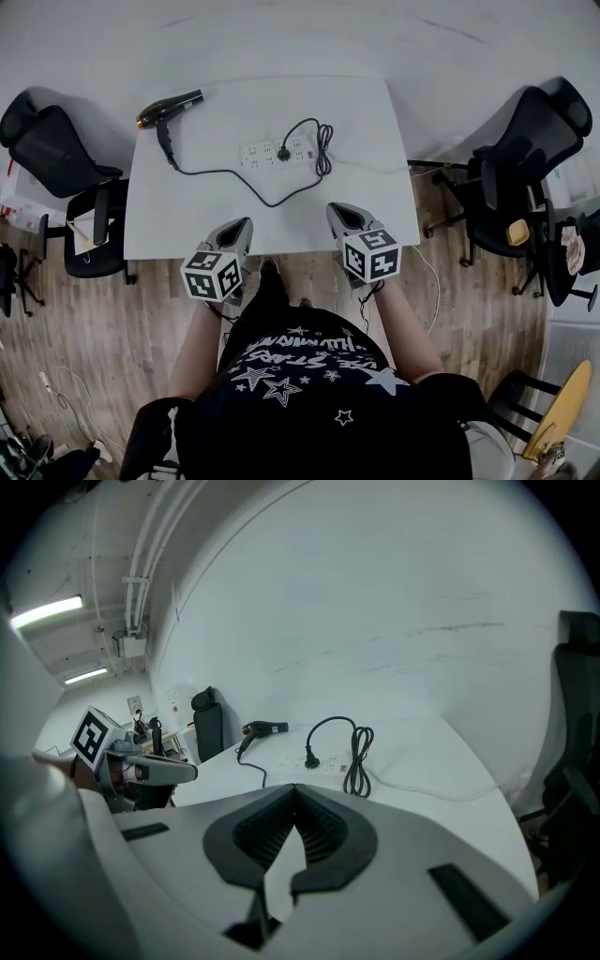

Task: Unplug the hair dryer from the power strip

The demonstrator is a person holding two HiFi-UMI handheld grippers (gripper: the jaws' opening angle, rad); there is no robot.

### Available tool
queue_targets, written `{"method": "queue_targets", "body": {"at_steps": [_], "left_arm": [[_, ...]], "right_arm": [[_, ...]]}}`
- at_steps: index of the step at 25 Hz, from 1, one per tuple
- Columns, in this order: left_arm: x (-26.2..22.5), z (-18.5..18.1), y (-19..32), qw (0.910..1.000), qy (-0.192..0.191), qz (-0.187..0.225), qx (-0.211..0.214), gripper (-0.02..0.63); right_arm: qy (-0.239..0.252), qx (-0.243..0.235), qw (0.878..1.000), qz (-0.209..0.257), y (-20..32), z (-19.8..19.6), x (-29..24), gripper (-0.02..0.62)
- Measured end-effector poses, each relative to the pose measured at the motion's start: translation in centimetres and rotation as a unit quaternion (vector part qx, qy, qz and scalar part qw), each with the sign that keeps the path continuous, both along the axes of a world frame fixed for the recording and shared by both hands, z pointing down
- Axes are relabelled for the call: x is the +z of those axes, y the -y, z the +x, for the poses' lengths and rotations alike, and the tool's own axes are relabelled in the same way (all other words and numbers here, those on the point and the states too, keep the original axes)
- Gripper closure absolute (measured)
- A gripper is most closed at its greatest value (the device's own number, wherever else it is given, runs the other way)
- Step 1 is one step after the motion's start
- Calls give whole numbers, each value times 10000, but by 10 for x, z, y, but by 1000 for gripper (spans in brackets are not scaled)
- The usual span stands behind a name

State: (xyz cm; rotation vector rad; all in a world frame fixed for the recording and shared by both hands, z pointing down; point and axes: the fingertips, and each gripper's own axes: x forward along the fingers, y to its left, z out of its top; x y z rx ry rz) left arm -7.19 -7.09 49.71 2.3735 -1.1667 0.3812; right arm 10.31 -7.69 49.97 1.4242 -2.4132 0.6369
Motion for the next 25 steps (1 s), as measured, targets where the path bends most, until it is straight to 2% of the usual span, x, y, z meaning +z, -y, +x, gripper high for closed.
{"method": "queue_targets", "body": {"at_steps": [9,13,25], "left_arm": [[6,-14,63,9994,159,-125,289,598],[12,-17,92,9989,174,-172,407,600],[33,-11,156,9946,272,-389,925,598]], "right_arm": [[-93,-72,9999,-79,70,-31,1,586],[-281,8,9996,-102,98,-37,6,586],[-542,72,9973,-483,142,-54,23,586]]}}
